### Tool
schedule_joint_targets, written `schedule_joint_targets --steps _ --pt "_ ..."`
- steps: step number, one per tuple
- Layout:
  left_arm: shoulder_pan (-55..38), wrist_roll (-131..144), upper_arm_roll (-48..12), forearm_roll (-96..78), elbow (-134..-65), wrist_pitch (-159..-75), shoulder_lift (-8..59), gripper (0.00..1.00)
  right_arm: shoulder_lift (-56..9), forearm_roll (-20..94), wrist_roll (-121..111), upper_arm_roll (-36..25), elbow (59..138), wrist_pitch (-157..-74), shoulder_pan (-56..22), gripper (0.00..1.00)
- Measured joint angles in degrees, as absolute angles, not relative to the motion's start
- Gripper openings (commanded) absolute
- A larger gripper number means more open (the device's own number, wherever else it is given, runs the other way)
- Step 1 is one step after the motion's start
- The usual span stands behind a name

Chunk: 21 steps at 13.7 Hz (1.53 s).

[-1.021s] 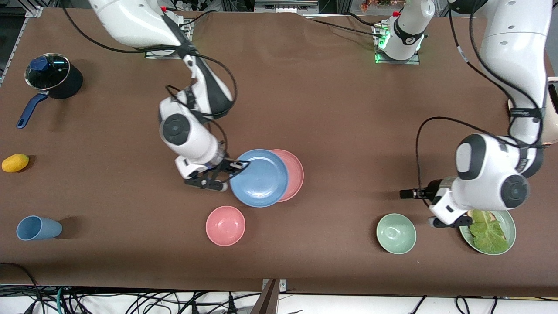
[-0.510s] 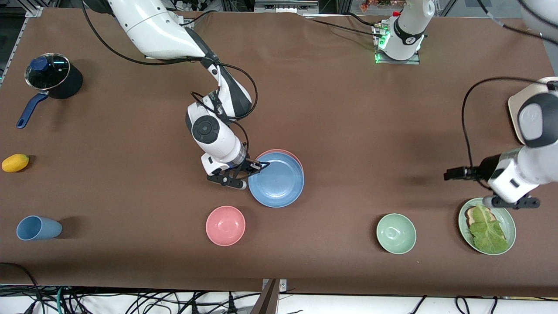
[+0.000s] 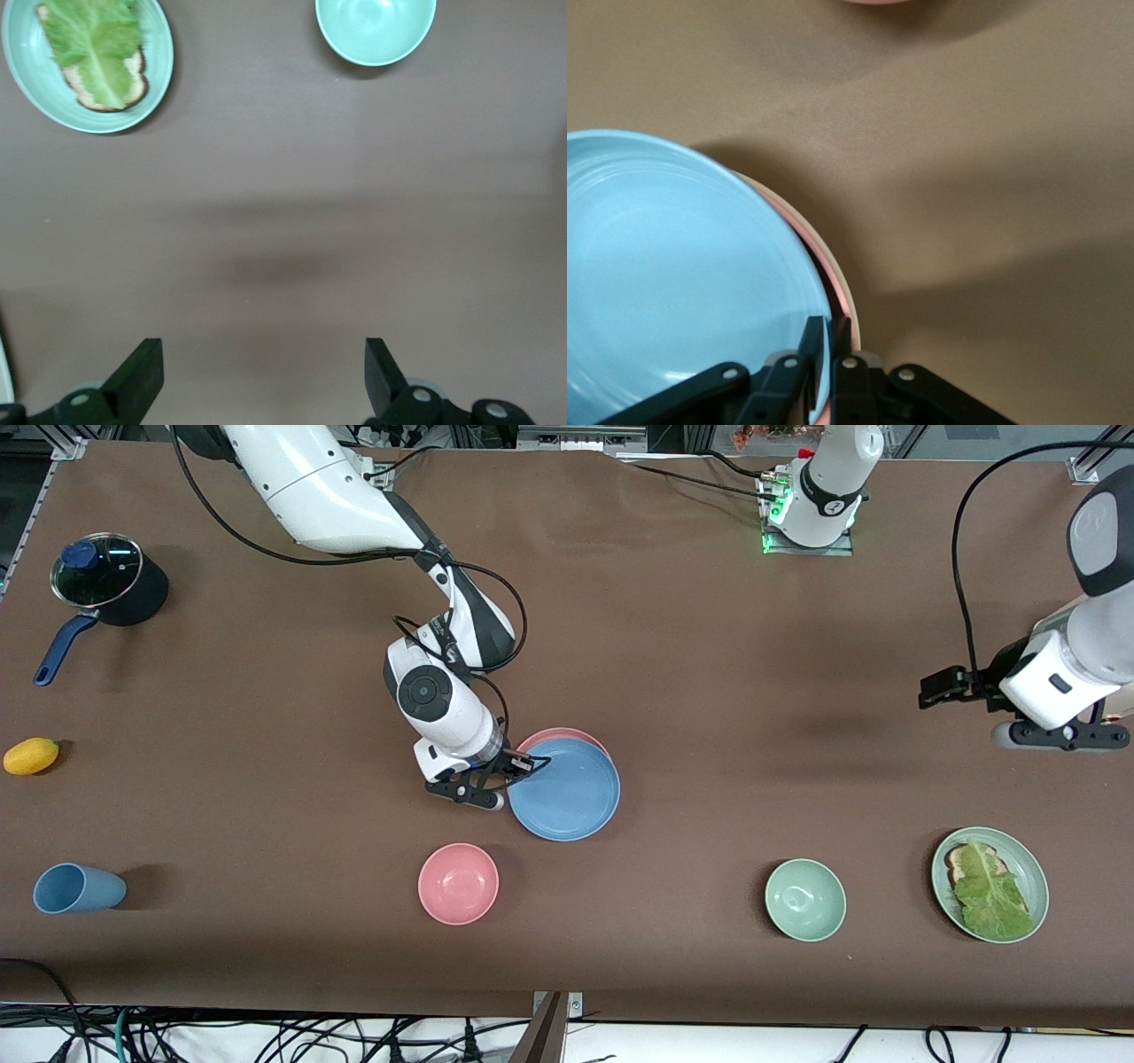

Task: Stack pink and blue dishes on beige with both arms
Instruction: 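Open the right gripper and raise it away from the blue plate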

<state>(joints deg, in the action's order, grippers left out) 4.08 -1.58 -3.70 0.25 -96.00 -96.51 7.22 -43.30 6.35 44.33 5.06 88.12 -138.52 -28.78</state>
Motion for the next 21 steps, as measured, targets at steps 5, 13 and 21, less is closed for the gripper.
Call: schedule_joint_targets --steps 5,13,21 --pt "4.10 -1.58 -3.34 0.42 -96.33 -96.26 6.44 1.00 -42.30 6.28 44.07 2.14 87.23 -133.61 -28.45 1.00" --pt "4.24 -1.58 -3.10 0.42 -96.33 -95.66 6.44 1.00 -30.10 6.27 30.29 -9.89 86.16 -119.48 -27.66 1.00" --pt "4.23 -1.58 -3.10 0.42 -96.32 -95.62 6.44 1.00 -14.96 6.33 15.95 -15.67 86.88 -97.42 -23.20 1.00"
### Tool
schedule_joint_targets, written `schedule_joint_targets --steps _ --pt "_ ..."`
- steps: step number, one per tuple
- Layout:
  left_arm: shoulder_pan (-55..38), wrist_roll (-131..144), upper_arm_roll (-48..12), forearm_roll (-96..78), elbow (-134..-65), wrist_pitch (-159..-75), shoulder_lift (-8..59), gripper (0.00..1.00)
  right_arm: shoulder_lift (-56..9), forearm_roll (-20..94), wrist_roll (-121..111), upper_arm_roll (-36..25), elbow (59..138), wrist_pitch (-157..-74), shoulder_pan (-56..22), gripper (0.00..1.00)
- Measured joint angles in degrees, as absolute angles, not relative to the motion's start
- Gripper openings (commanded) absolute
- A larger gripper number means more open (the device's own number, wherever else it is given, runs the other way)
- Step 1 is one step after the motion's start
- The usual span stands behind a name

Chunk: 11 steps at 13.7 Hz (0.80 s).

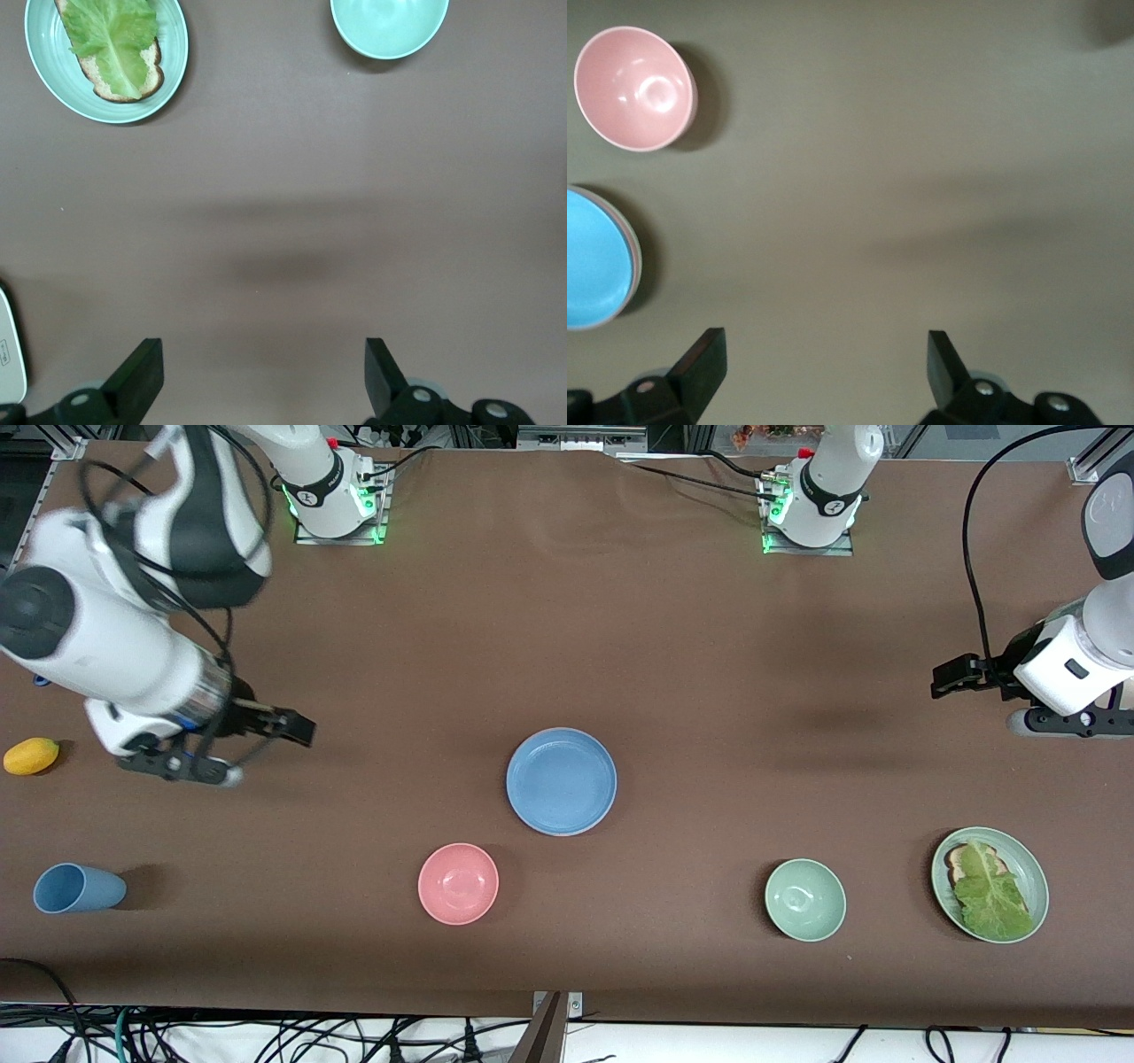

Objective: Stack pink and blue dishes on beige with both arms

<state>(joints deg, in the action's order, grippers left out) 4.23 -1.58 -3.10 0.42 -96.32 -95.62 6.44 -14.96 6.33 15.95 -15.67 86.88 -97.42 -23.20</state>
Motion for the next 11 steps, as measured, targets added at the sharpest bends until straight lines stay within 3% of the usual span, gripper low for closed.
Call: schedule_joint_targets --steps 4,11 --pt "4.24 -1.58 -3.09 0.42 -96.32 -95.62 6.44 1.00 -7.81 6.05 11.50 -7.46 89.26 -93.07 -11.36 1.00" --pt "4.24 -1.58 -3.09 0.42 -96.32 -95.61 6.44 1.00 -5.94 1.68 9.51 -6.04 91.46 -92.19 -10.63 1.00"
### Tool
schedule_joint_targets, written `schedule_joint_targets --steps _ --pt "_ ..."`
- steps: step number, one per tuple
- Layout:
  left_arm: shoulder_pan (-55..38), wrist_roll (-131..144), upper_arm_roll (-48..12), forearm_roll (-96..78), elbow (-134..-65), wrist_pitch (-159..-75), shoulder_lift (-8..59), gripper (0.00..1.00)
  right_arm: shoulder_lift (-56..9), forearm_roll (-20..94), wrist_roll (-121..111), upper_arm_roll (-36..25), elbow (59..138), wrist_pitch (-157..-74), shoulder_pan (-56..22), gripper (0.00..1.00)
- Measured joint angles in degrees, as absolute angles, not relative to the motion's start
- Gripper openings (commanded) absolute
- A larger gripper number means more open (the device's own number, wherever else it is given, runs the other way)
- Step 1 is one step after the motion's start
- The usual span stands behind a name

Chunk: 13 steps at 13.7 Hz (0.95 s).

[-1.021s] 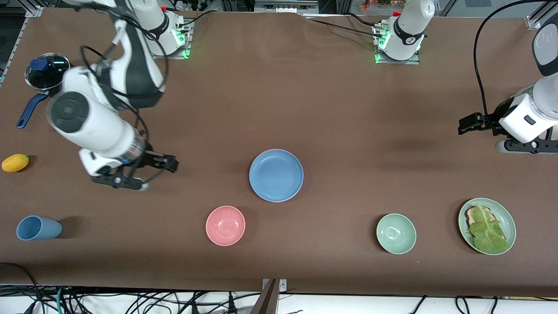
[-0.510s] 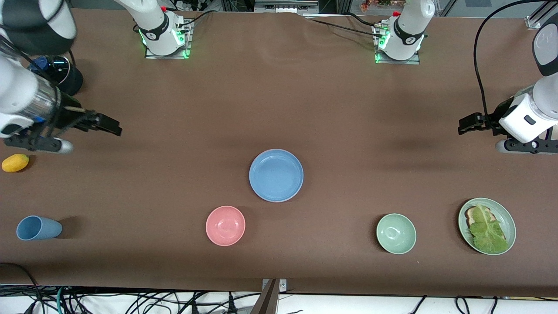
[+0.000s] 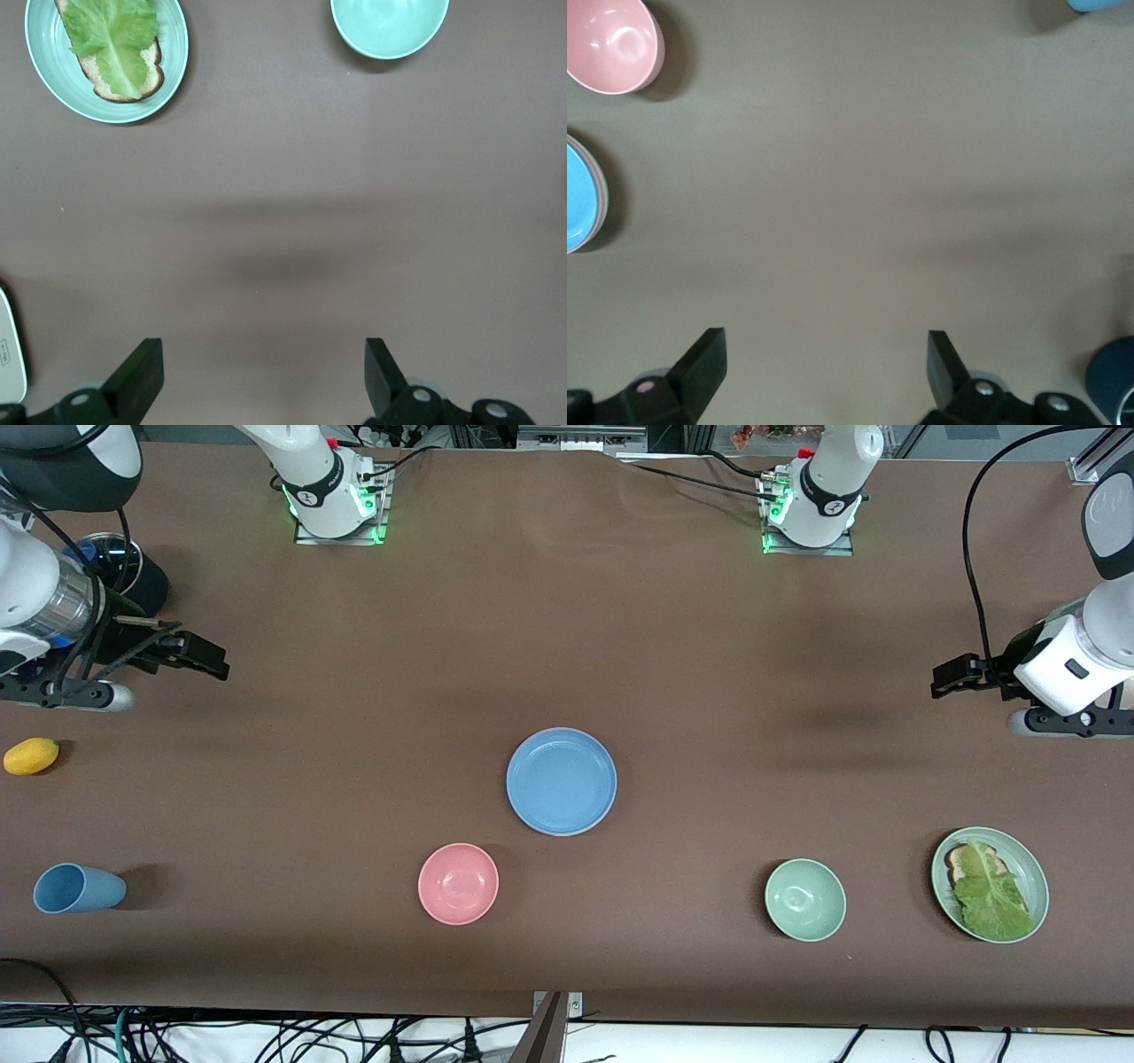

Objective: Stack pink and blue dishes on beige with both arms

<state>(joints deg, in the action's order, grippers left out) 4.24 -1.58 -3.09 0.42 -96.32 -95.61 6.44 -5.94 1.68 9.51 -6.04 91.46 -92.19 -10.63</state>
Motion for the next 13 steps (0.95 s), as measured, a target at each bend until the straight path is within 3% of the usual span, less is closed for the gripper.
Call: schedule_joint_targets --steps 13 --pt "4.24 -1.58 -3.09 0.42 -96.32 -95.61 6.44 1.00 -6.14 1.31 7.56 -6.04 90.82 -92.12 -10.62 1.00"
